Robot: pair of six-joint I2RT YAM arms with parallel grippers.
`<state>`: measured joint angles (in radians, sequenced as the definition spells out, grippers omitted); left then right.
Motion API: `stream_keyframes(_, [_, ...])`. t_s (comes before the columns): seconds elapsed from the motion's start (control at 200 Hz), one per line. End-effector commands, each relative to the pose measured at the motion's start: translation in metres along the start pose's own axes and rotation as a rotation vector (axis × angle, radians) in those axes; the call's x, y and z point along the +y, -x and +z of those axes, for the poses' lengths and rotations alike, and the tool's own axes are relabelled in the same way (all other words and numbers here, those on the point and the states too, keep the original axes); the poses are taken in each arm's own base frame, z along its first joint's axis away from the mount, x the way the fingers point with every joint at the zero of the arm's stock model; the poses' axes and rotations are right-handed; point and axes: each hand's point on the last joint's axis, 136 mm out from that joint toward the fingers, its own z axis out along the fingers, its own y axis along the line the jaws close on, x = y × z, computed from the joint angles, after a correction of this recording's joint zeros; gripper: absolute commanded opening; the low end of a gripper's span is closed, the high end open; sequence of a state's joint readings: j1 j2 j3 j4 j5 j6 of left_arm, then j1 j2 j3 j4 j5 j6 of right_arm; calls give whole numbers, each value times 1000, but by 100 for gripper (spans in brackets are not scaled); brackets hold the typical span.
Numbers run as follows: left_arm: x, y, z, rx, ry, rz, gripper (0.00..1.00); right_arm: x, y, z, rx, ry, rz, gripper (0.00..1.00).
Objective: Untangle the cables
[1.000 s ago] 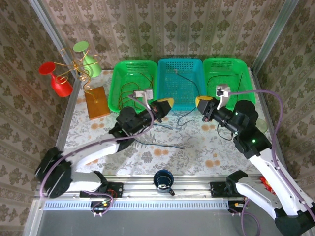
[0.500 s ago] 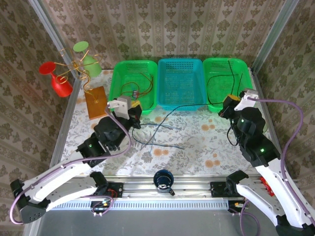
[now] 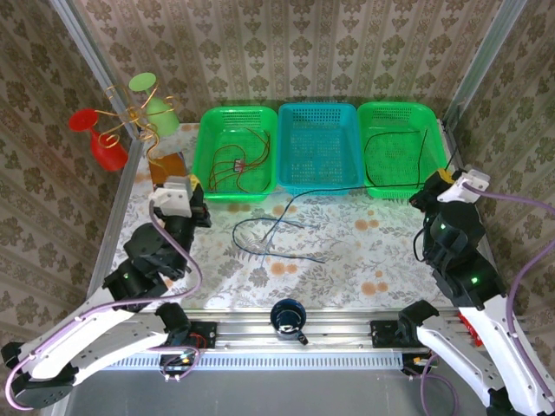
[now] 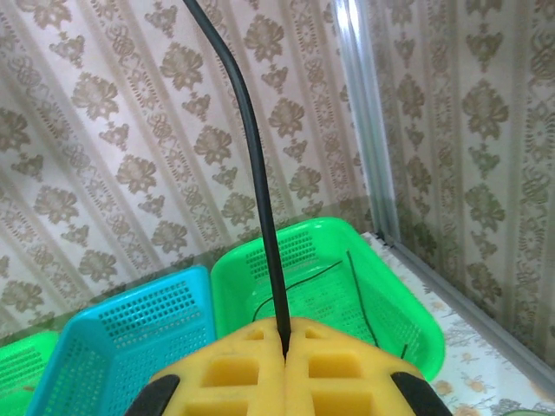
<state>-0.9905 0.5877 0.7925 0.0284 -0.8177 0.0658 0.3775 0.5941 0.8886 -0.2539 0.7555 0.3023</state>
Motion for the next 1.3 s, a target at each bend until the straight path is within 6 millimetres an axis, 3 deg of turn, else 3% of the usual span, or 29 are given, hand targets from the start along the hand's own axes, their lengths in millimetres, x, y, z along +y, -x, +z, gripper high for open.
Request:
stream_keyframes(0.0, [24,5,-9,-2,97,56,0,-22,9,-3,-47,-112,-5,0])
stream_keyframes(0.195, [48,15,-22,-22,160,81,0,-35,14,-9,-75,-173,1,0])
stream_keyframes(0.325, [59,22,-30,-43,167,56,0,-33,12,-8,-73,-157,2,0])
stream_keyframes(0.445, [57,25,-32,-44,143,43,0,-25,10,-6,-68,-118,-9,0])
stream_keyframes(0.565, [44,26,-26,-35,91,45,0,-13,20,-2,-94,-74,-33,0])
stream_keyframes(0.855, [6,30,-5,-27,0,68,0,36,102,22,-245,14,-43,0])
stream_keyframes(1.165, [-24,21,13,7,-61,46,0,85,186,66,-399,102,-44,0])
stream_keyframes(1.295, [-35,15,21,24,-73,35,0,106,208,92,-461,104,-104,0])
